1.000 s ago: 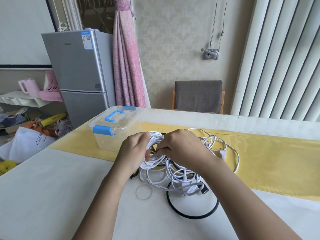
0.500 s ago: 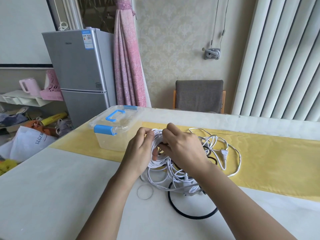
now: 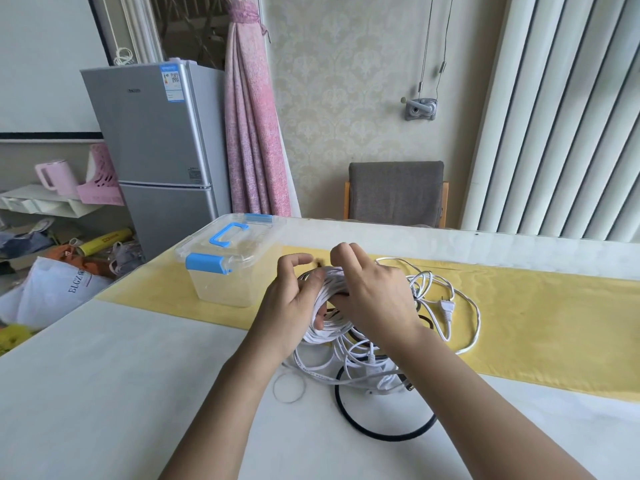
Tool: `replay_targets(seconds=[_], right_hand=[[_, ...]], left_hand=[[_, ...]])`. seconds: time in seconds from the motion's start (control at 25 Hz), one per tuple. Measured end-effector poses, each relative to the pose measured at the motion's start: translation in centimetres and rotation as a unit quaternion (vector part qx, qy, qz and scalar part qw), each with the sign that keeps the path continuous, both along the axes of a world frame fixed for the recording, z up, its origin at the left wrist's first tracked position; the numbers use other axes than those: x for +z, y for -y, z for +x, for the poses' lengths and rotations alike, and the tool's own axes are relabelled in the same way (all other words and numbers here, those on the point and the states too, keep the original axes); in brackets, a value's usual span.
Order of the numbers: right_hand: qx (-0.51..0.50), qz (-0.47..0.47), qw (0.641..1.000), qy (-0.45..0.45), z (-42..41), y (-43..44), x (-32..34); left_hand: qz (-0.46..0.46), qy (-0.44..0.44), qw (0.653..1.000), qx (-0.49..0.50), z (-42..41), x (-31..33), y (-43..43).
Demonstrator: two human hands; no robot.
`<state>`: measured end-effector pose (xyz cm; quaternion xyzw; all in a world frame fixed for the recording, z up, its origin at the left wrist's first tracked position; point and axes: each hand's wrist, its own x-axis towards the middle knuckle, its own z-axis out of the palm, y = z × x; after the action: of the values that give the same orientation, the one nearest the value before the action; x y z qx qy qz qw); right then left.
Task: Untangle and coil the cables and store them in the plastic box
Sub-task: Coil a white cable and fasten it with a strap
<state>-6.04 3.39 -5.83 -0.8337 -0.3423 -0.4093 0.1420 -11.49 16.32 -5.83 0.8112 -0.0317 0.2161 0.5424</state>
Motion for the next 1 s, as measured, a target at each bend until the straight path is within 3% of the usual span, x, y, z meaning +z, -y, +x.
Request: replay_targets(seconds=[0.12,0.24,0.36,0.56,0.72,0.8,0.88,1.0], right_hand=[[-0.002,0.007,1.0,0.024,0.0,0.2,0.1],[0.002,0.013,0.999,0.029,-0.4,0.3,0.5],[-0.003,-0.001,1.0,-0.011,-0.9,0.1,1.5],[-0.037,-0.159,0.981,-0.103,-2.2,0.7,4.8],[-0.023,-0.235,0.967,-0.097,-3.4,1.1,6.3],[0.051,-0.219,0.973,-0.051,-3.7,1.3,6.9],[0.125,-0.137,0.982,-0.026,-3.4,1.8,7.0],[0.183,-0.007,0.976,-0.115,-1.9,2.8,6.8]], left_hand=[[-0.038,-0.01,0.999,-0.011,0.4,-0.2,-0.1],[-0.008,0.032,0.999,-0.036,0.4,-0.4,-0.3],[0.011,0.074,0.997,0.007,0.1,-0.3,-0.5],[0.0,0.065,0.994,0.094,0.6,-0.3,-1.7],[-0.002,0.039,0.995,0.087,0.6,-0.6,-1.6],[0.021,0.027,0.997,0.064,0.4,-0.5,-1.4],[0.038,0.022,0.999,0.024,0.1,-0.2,-1.4],[0.035,0.025,0.998,-0.051,-0.3,0.1,-1.0]])
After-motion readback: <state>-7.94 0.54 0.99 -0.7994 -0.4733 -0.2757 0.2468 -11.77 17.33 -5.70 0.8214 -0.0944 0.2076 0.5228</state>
